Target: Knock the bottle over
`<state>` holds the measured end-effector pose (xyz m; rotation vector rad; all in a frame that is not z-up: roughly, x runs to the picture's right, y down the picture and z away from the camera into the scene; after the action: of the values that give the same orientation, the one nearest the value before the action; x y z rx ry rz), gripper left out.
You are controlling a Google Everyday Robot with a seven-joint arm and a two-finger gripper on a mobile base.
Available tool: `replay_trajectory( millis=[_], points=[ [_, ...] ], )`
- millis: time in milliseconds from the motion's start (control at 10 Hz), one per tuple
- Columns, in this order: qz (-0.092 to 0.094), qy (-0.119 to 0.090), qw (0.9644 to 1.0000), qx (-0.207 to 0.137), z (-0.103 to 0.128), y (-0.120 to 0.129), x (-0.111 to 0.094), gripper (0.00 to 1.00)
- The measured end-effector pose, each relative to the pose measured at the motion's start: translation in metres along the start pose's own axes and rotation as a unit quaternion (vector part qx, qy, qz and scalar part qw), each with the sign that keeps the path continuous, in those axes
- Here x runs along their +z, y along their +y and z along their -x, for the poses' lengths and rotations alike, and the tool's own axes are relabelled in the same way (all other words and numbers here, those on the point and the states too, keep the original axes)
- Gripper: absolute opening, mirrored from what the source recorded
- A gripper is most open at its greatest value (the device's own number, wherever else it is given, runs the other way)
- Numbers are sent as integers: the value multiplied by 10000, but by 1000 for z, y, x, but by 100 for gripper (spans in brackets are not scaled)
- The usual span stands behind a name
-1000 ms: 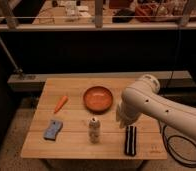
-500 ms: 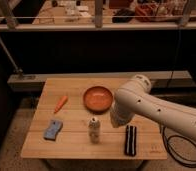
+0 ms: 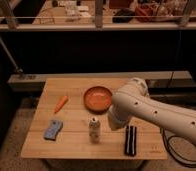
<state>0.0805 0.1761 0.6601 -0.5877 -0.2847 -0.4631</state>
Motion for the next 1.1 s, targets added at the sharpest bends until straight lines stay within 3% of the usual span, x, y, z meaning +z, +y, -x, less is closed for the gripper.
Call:
replay_trajectory(
  millis=[700,1100],
  points=[
    [148,-47,9989,-445,28,-13,14,1],
    [194,-86,9979,-609,32,-18,21,1]
  ],
)
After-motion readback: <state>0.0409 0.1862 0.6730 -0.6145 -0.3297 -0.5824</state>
